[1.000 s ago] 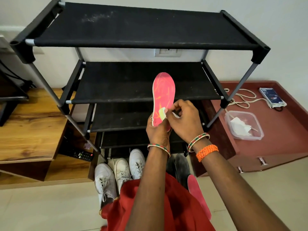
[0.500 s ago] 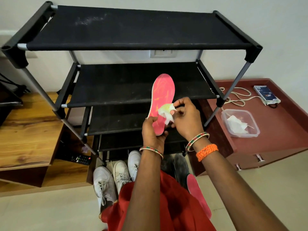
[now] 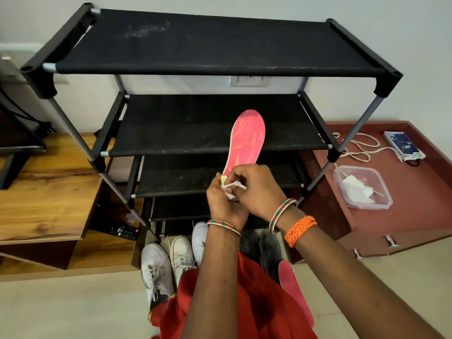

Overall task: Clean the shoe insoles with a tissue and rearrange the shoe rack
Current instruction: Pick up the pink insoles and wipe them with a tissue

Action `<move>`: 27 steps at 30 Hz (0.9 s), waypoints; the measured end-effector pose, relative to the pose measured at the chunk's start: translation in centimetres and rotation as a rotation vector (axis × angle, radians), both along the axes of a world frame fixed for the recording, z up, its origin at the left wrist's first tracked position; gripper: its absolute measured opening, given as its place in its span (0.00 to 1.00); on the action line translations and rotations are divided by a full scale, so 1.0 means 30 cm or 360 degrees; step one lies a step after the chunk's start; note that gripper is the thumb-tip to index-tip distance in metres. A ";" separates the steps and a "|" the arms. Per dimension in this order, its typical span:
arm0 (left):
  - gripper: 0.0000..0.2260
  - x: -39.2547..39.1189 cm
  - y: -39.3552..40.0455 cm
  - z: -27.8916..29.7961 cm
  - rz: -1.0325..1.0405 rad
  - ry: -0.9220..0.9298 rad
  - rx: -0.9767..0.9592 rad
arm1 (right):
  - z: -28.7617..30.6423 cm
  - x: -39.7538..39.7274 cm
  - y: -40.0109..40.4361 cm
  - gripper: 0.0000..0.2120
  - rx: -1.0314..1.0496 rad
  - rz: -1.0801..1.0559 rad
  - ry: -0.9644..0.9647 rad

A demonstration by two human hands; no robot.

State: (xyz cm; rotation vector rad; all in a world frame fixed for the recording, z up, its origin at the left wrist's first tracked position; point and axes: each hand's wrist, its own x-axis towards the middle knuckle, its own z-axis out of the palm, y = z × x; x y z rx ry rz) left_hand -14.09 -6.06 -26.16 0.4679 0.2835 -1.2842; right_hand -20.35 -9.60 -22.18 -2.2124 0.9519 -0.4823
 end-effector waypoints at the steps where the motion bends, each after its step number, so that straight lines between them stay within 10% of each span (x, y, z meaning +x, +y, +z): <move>1: 0.19 -0.001 -0.001 -0.001 0.0024 0.0008 -0.0017 | -0.009 0.008 0.004 0.05 -0.0057 -0.0013 -0.0015; 8: 0.18 -0.035 -0.017 -0.008 0.0117 -0.0033 -0.0020 | -0.037 0.038 -0.072 0.07 -0.0386 -0.0380 -0.0072; 27: 0.23 0.036 0.029 0.013 -0.0410 -0.0103 -0.0251 | 0.041 -0.085 0.010 0.05 0.0294 0.0004 0.0042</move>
